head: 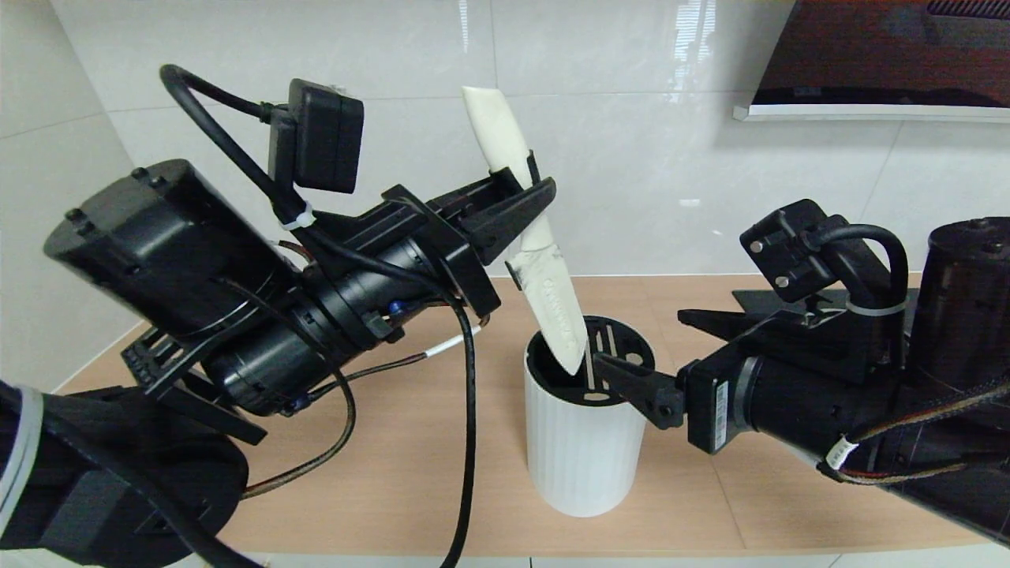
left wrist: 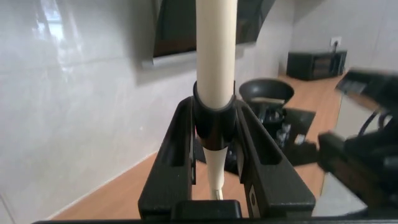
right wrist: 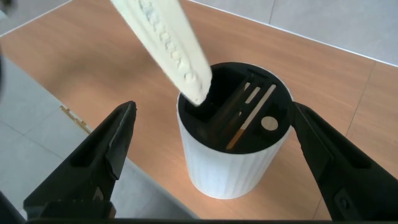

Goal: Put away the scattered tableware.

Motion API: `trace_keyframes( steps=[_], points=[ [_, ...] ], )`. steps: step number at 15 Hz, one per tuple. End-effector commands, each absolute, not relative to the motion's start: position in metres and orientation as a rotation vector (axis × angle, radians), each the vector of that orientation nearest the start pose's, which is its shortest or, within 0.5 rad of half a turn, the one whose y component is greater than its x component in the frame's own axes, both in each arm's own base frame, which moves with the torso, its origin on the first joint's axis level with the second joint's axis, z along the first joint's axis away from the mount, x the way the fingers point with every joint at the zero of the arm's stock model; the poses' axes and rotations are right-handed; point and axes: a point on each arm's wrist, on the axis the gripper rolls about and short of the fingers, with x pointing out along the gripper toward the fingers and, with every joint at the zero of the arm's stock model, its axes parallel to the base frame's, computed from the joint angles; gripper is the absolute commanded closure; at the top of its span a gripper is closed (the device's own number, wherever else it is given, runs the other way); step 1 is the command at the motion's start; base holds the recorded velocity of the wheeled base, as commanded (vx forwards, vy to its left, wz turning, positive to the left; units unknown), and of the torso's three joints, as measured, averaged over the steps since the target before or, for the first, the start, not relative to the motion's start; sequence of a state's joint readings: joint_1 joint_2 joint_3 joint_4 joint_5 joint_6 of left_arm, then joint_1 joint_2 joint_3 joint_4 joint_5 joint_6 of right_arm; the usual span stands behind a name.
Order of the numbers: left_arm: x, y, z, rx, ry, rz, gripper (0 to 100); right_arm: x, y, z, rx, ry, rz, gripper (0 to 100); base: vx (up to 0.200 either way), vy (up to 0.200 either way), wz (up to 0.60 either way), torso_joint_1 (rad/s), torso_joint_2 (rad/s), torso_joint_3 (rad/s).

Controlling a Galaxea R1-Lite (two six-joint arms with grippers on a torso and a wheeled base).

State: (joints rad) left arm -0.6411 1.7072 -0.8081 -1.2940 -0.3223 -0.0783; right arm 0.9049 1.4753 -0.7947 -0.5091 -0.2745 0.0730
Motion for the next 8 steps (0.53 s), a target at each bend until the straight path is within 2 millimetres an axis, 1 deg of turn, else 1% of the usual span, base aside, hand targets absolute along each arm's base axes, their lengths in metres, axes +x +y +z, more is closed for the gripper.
trace_keyframes(
  steps=[1,2,8],
  points=[
    [0.242,-0.19,0.236,-0.129,-0.332,-0.967,100,0.163,0.198,0.228,-0.035,0.173,0.623,0,0.0,0.0,0.0,0.0,0.0,0.0],
    [0.244,-0.191,0.234,-0.127,-0.326,-0.967,100,0.163,0.198,0.228,-0.042,0.172,0.622,0,0.0,0.0,0.0,0.0,0.0,0.0],
    [0.262,-0.204,0.201,-0.096,-0.239,-0.956,100,0.164,0.199,0.227,-0.046,0.174,0.622,0,0.0,0.0,0.0,0.0,0.0,0.0]
  ],
)
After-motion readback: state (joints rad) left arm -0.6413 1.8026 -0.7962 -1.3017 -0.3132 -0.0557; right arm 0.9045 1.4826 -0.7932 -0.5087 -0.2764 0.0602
